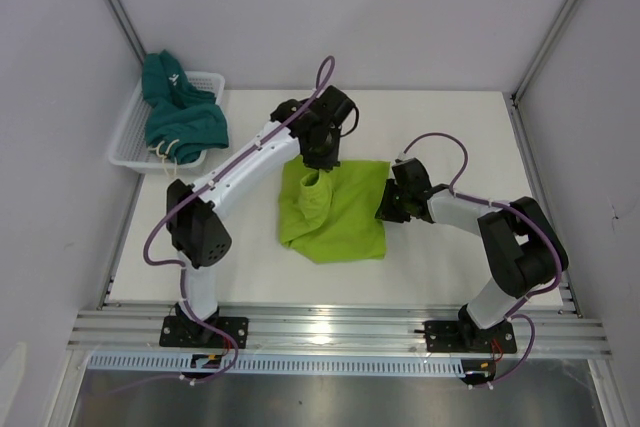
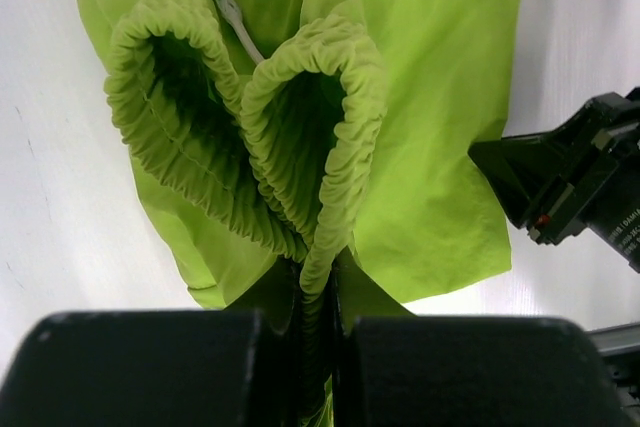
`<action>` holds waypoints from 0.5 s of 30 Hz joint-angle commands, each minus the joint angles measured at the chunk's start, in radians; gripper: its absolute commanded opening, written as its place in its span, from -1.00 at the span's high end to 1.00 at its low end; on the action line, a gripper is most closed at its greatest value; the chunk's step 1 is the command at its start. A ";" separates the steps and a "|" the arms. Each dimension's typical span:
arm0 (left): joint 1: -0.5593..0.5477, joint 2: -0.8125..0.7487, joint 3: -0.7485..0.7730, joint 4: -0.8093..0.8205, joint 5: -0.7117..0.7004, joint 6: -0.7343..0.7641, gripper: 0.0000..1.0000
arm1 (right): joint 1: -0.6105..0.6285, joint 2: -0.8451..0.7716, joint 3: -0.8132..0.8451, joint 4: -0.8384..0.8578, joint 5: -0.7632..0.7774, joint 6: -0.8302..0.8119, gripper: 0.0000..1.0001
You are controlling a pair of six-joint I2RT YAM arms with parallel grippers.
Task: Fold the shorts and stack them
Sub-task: Fold the shorts
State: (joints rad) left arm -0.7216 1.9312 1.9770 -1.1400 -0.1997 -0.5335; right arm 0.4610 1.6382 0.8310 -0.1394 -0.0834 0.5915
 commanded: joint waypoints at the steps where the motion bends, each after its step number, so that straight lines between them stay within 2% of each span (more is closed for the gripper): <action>1: -0.018 0.002 0.020 -0.004 -0.006 -0.008 0.93 | -0.004 -0.003 0.013 -0.019 0.025 -0.016 0.52; 2: -0.018 0.006 0.025 -0.004 0.003 -0.008 0.74 | -0.004 -0.002 0.014 -0.020 0.025 -0.016 0.52; 4: -0.019 0.014 0.025 0.006 0.022 -0.006 0.56 | -0.004 -0.003 0.016 -0.022 0.025 -0.016 0.52; 7: -0.019 0.015 -0.003 0.063 0.084 -0.011 0.13 | -0.007 -0.006 0.016 -0.023 0.024 -0.015 0.52; 9: -0.019 0.011 -0.038 0.123 0.176 -0.010 -0.05 | -0.010 -0.006 0.014 -0.023 0.022 -0.012 0.51; 10: -0.018 0.012 -0.062 0.188 0.206 -0.010 -0.33 | -0.012 -0.006 0.013 -0.019 0.022 -0.010 0.52; 12: -0.018 0.028 -0.082 0.233 0.303 -0.026 -0.37 | -0.016 -0.009 0.008 -0.016 0.019 -0.006 0.52; 15: -0.018 0.011 -0.154 0.399 0.393 -0.081 -0.36 | -0.019 -0.005 0.003 -0.009 0.016 -0.001 0.52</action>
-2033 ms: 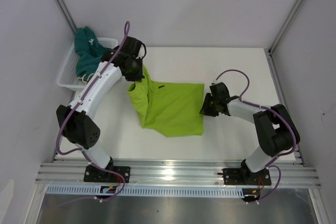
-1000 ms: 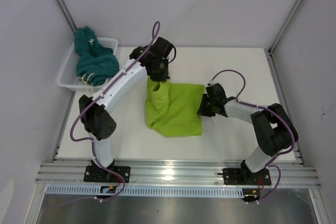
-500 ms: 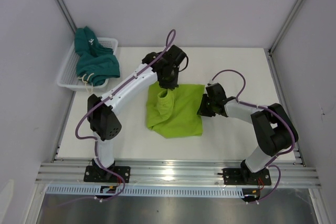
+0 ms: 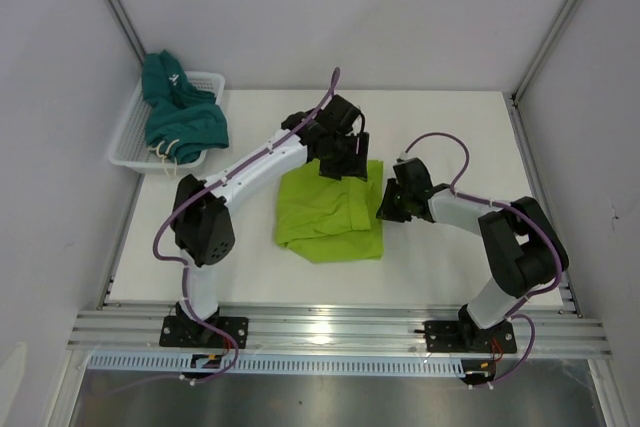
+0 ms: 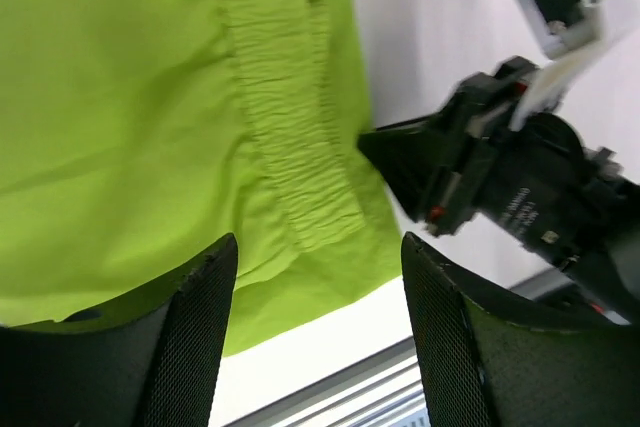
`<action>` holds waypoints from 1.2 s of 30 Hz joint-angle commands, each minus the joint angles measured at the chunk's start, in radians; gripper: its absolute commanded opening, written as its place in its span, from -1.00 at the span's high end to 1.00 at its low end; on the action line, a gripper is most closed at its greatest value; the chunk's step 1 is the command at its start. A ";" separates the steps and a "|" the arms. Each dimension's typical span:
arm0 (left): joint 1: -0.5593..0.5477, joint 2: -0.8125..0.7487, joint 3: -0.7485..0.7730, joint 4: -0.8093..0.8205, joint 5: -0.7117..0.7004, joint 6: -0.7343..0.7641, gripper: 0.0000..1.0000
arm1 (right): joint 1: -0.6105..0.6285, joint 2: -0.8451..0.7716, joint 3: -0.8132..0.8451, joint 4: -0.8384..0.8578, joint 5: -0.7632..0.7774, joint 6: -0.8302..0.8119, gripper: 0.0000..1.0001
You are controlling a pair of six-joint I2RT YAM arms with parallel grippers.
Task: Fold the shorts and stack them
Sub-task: Fold the shorts
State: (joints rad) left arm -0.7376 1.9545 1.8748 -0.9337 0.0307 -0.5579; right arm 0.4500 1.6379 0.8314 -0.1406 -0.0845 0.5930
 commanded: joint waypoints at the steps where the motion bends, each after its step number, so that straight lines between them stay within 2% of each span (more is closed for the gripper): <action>1: -0.002 -0.020 -0.065 0.241 0.223 -0.071 -0.35 | -0.008 -0.007 0.000 -0.005 0.014 -0.001 0.52; 2: -0.002 -0.023 -0.069 0.274 0.232 -0.079 -0.35 | -0.013 -0.007 -0.003 -0.005 0.014 0.001 0.52; 7: 0.018 -0.078 -0.043 0.237 0.227 -0.056 -0.44 | -0.031 -0.049 -0.017 -0.007 0.003 0.007 0.46; 12: 0.076 -0.183 -0.147 0.260 0.244 -0.034 -0.46 | -0.053 -0.118 -0.012 -0.027 -0.026 0.005 0.35; 13: 0.084 -0.227 -0.208 0.271 0.245 -0.034 -0.46 | -0.056 -0.142 -0.009 -0.030 -0.043 0.007 0.33; 16: 0.121 -0.293 -0.288 0.309 0.247 -0.027 -0.47 | -0.059 -0.188 -0.002 -0.027 -0.092 0.013 0.11; 17: 0.139 -0.337 -0.324 0.317 0.247 -0.025 -0.47 | -0.060 -0.199 0.000 -0.022 -0.106 0.016 -0.03; 20: 0.170 -0.412 -0.428 0.341 0.242 -0.019 -0.47 | -0.069 -0.213 0.015 -0.005 -0.164 0.016 -0.18; 28: 0.165 -0.499 -0.621 0.414 0.226 0.024 -0.48 | -0.100 -0.104 0.012 0.122 -0.348 0.067 -0.18; 36: 0.132 -0.454 -0.772 0.564 0.215 0.042 -0.46 | -0.108 -0.009 -0.054 0.295 -0.436 0.131 -0.18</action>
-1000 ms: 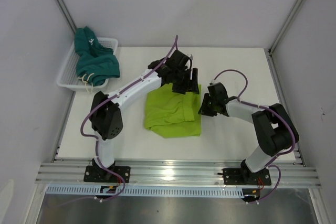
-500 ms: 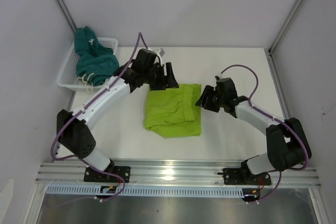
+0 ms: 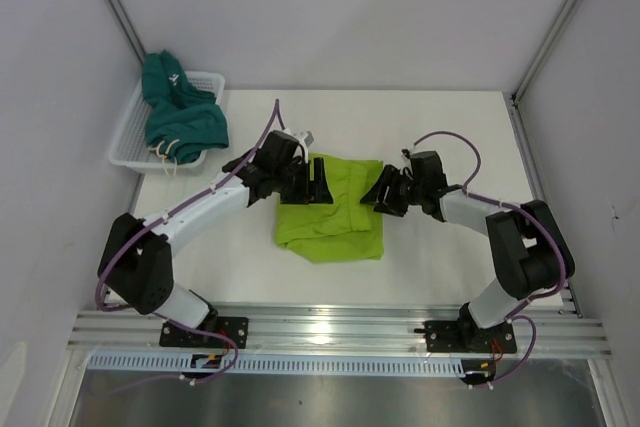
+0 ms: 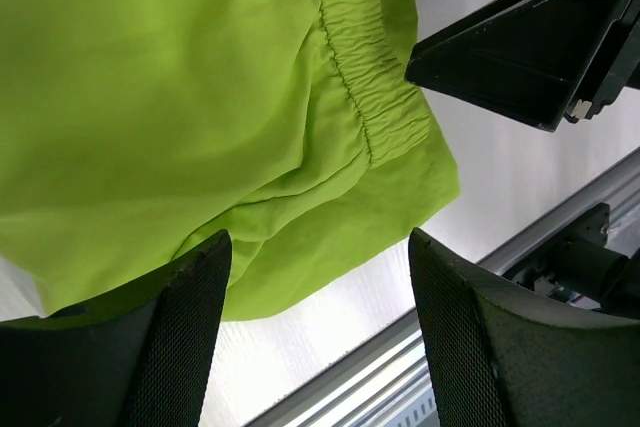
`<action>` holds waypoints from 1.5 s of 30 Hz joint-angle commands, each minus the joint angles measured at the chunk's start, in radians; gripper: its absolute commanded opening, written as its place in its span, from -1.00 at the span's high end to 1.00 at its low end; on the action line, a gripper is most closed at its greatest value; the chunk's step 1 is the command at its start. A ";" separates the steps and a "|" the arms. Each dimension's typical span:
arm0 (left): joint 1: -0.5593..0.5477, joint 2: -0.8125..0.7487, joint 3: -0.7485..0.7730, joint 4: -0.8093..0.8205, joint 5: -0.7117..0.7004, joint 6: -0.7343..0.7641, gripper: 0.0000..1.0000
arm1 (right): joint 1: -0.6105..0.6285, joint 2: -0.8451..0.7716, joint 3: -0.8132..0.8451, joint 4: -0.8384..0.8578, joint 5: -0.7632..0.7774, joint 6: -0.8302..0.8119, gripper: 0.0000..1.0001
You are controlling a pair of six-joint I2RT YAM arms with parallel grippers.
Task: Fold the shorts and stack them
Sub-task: Fold the shorts
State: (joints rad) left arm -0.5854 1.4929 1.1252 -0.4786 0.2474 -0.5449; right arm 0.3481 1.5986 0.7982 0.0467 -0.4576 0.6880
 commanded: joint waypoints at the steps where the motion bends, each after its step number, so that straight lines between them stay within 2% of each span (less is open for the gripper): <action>1: -0.030 0.019 -0.027 0.120 -0.010 0.033 -0.46 | -0.006 0.037 -0.024 0.117 -0.062 0.038 -0.18; 16: -0.082 0.191 -0.039 0.140 -0.094 0.072 -0.45 | -0.018 0.142 -0.067 0.245 -0.067 0.042 -0.17; 20: -0.099 0.239 -0.035 0.141 -0.097 0.083 -0.43 | -0.021 0.176 -0.074 0.323 -0.125 0.067 -0.18; 25: -0.131 0.291 -0.016 0.143 -0.105 0.103 -0.42 | -0.020 0.178 -0.079 0.378 -0.168 0.085 -0.19; 30: -0.148 0.306 -0.019 0.169 -0.102 0.106 -0.41 | -0.006 0.152 -0.079 0.377 -0.167 0.079 -0.11; 32: -0.151 0.306 -0.018 0.167 -0.102 0.108 -0.40 | -0.005 0.142 -0.074 0.364 -0.156 0.070 -0.05; 33: -0.154 0.305 -0.018 0.169 -0.100 0.111 -0.41 | -0.003 0.144 -0.071 0.364 -0.156 0.067 0.06; 38: -0.163 0.287 -0.016 0.164 -0.097 0.125 -0.40 | 0.002 0.182 -0.028 0.369 -0.179 0.068 0.25; 42: -0.165 0.245 -0.012 0.130 -0.114 0.122 -0.41 | 0.014 0.187 -0.001 0.351 -0.171 0.065 0.63; 43: -0.165 0.230 -0.013 0.121 -0.118 0.117 -0.41 | 0.015 0.181 0.002 0.346 -0.168 0.065 0.80; 45: -0.165 0.173 -0.008 0.091 -0.137 0.103 -0.43 | 0.017 0.156 0.015 0.329 -0.161 0.056 0.99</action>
State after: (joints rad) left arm -0.7364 1.7691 1.0927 -0.3622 0.1326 -0.4431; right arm 0.3515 1.7771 0.7692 0.3714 -0.6113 0.7620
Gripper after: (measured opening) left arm 0.711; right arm 0.047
